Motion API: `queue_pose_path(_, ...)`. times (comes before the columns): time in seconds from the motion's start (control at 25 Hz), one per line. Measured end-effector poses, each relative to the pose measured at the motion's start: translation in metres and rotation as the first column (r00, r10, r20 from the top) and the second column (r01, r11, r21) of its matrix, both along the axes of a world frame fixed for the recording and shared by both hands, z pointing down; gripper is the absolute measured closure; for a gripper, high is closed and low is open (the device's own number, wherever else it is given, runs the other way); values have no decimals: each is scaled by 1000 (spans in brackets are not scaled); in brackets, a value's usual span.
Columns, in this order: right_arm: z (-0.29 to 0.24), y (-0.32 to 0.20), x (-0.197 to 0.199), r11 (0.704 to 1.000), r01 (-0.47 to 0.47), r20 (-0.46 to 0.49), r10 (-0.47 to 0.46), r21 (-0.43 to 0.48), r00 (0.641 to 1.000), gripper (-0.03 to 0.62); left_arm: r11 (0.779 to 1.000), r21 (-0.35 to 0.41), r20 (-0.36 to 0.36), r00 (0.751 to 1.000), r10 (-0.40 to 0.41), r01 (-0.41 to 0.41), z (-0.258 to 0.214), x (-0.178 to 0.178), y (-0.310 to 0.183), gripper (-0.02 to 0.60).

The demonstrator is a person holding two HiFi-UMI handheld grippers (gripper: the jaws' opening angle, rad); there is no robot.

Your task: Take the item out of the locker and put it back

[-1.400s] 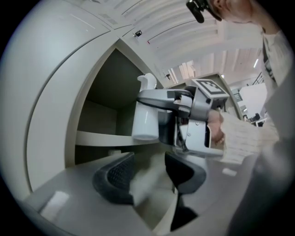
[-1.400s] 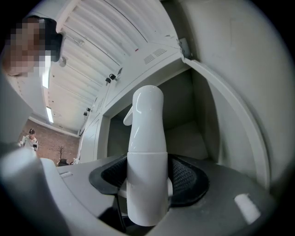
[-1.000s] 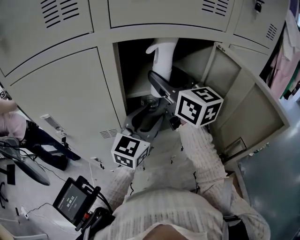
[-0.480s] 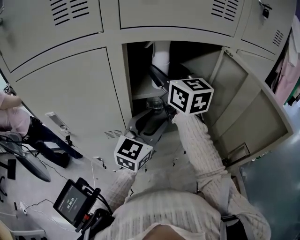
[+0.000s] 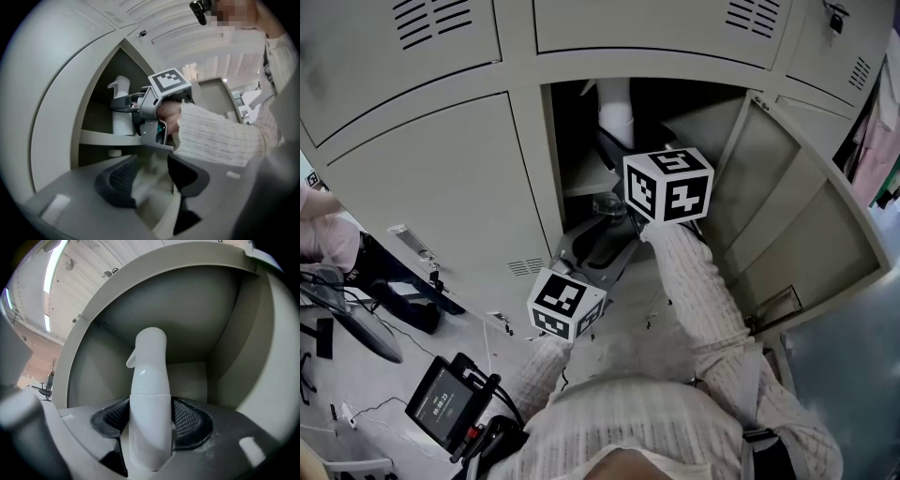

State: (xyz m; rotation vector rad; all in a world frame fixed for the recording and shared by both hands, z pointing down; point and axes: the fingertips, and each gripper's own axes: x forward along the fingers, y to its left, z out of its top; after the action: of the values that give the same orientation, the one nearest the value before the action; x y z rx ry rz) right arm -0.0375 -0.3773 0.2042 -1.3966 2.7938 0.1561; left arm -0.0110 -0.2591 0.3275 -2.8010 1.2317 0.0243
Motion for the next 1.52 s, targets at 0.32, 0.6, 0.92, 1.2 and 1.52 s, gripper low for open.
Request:
queue_pose_path(0.32,0,4,10,1000,-8,34,8,-5,999,296,1000,-17,-3,1000,1,-1,4,-1,4,380)
queue_pose_path(0.6,0,1,11,1000,-18,19,18,-3,1000,312,1000,-9,-14,1000,-1,1,0,-1,6,380)
queue_pose_path(0.92,2,0,12,1000,-18,14,18,-21,1000,332,1000,-12,-20,1000,11,-11,-1,2,10,380)
queue_pose_path(1.2,2,4,10,1000,2,11,-2,-3,1000,301,1000,-8,-25,1000,9,-10,-3,1,12,380)
queue_pose_path(1.52,1,35,26,998,13,25,-15,59,1000,264,1000,11,-100,995,-2,3,-15,-9,18,380)
